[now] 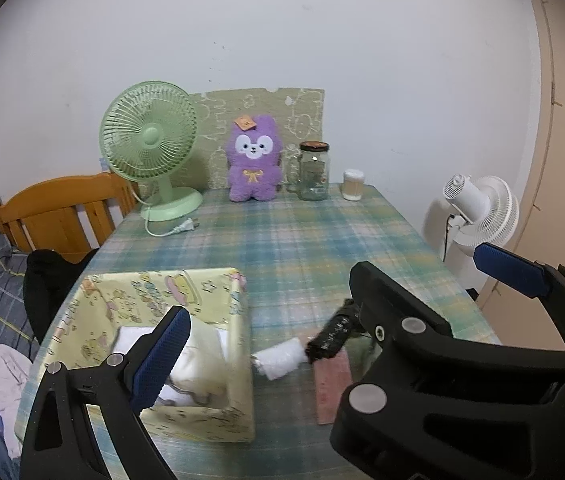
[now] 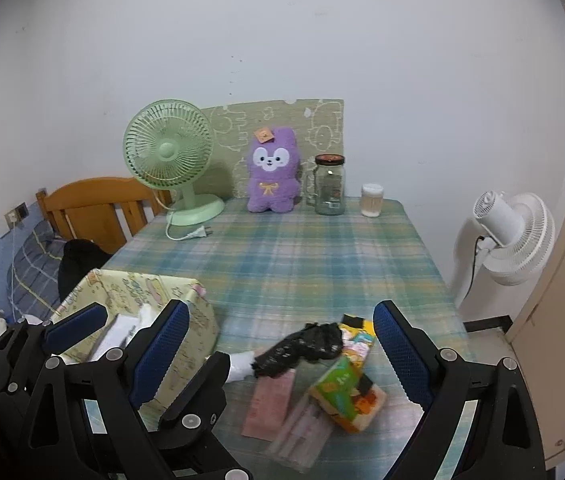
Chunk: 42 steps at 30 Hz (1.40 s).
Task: Organize soft objects
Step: 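Move both open tools back over the remaining pile of items, then grasp the pink paper packet with the left tool while the right tool grasps the green snack box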
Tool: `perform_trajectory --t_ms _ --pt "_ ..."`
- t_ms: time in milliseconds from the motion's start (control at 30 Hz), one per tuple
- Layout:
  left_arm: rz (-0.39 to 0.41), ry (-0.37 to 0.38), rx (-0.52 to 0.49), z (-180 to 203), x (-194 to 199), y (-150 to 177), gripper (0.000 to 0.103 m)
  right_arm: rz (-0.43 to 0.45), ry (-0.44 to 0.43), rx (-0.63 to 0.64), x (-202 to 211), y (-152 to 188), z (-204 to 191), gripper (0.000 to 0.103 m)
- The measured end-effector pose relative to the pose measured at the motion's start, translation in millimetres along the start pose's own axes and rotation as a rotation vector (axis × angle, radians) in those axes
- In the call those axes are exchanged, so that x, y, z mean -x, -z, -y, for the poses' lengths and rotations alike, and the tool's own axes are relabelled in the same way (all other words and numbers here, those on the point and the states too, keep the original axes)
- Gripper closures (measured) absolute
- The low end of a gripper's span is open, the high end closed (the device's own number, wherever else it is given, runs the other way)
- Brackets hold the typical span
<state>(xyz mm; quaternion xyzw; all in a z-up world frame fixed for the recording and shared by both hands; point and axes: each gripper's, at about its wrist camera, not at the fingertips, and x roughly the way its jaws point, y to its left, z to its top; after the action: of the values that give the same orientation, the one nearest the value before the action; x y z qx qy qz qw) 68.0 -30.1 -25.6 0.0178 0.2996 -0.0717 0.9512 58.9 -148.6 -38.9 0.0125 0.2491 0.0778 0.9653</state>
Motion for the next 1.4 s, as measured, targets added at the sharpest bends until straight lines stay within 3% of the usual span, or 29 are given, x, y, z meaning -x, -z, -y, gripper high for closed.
perform_trajectory --t_ms 733,1400 --pt "-0.04 0.028 -0.003 52.1 -28.9 37.9 0.005 -0.034 -0.001 -0.037 -15.4 48.2 53.4 0.008" --pt "-0.161 0.01 -0.028 60.4 -71.8 67.4 0.006 -0.149 -0.015 -0.057 -61.6 82.8 65.5 0.008"
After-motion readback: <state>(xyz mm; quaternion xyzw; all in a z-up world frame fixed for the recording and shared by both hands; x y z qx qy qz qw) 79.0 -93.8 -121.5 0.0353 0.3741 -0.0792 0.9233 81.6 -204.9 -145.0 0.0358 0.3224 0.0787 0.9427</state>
